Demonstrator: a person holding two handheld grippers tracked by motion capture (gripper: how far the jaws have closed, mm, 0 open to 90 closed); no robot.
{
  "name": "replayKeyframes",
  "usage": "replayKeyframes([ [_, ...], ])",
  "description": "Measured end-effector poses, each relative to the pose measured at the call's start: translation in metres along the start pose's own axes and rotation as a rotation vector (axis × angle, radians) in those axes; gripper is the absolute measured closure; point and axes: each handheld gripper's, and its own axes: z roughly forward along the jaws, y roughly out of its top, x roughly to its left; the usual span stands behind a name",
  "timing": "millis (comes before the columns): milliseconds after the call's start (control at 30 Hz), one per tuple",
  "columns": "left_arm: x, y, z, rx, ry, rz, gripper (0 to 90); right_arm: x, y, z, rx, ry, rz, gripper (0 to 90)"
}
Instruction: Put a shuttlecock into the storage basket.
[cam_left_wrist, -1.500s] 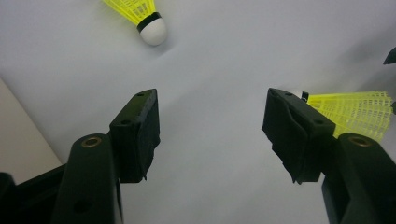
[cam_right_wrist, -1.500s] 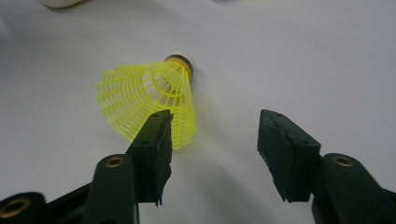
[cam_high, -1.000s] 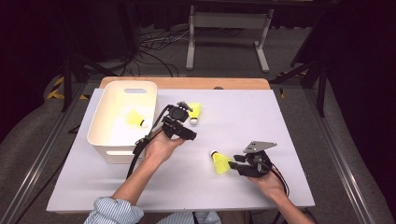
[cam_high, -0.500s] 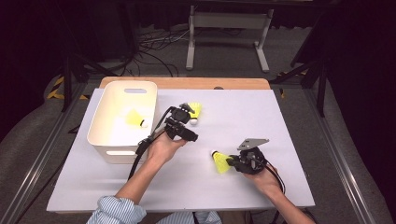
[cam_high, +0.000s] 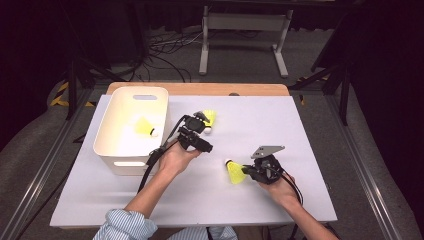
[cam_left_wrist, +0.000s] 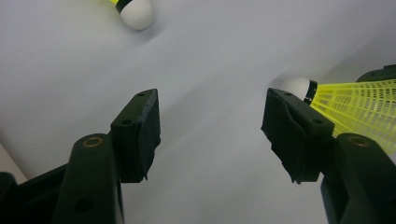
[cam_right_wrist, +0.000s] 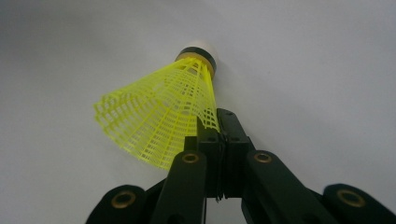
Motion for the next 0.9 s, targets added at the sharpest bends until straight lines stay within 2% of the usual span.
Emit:
replayKeyframes([
  [167, 0.0, 0.0, -0.002, 0.005, 0.004, 0.005, 37.2, 0.0, 0.006, 0.0, 0.002, -0.007, -0.006, 89.5],
  [500, 0.001, -0.001, -0.002, 0.005, 0.012, 0.026, 35.9, -0.005, 0.023, 0.001, -0.001, -0.025, 0.021, 89.7],
  [900, 0.0, -0.002, -0.002, 0.0, -0.003, 0.02, 35.9, -0.01, 0.04, 0.008, 0.01, -0.047, 0.033, 89.7],
])
